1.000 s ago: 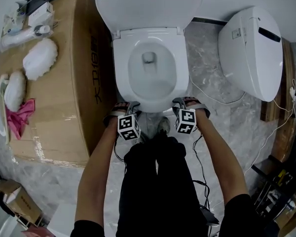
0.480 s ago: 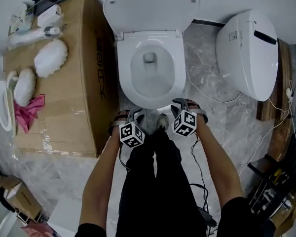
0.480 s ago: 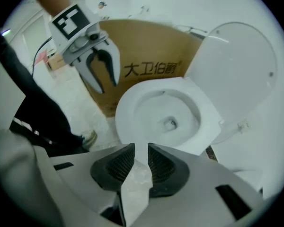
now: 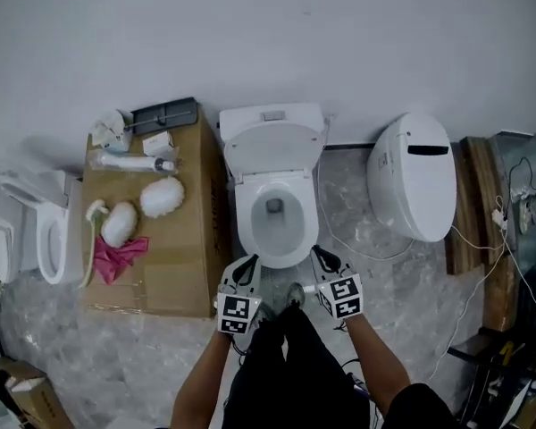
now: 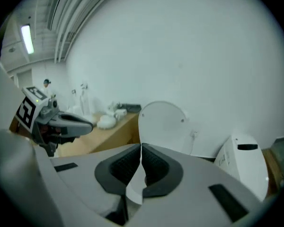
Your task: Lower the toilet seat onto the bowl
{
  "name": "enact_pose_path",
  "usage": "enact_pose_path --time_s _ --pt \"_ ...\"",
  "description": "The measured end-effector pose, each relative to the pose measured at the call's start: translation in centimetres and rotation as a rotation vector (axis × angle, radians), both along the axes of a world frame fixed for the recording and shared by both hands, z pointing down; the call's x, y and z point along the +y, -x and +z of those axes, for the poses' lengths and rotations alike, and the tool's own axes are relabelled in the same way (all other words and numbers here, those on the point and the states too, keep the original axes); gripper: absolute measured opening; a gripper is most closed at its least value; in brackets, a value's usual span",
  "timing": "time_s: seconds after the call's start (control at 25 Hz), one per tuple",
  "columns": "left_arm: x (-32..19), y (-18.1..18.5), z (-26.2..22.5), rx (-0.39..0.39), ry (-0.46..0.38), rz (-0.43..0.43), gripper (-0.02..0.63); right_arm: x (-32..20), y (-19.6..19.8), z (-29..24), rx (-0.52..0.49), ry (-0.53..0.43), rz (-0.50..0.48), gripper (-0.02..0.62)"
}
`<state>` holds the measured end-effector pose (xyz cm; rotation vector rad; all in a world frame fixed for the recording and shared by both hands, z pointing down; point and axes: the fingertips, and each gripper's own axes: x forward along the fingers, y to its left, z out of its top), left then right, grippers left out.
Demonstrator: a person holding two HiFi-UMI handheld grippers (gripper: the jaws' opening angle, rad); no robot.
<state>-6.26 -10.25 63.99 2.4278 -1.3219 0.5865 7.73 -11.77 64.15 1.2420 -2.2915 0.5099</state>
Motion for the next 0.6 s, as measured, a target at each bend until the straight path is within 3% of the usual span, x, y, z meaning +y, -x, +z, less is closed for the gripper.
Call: enact_pose_path --time_s 0.16,0.32,0.44,0.6 --pt "-0.1 2.0 -13.3 0.039 -0.187 -0.106 0.009 0.3 -0.7 -12.3 -0.107 -0.15 0.143 0.032" --pt "0.2 3.1 -24.0 0.089 -0.336 -0.202 0.009 0.6 -0.9 -20.7 -0.157 -0.274 0.183 0.031" --pt "2.2 3.2 -28.4 0.101 -0.412 -0.245 0.009 1.9 -0.9 -24.6 -0.17 -0.331 0.183 0.031" --pt "4.7 2.9 -30.4 0.137 -0.425 -0.255 0.009 4.4 -0.5 -27.2 -0.192 -0.375 0.17 0.032"
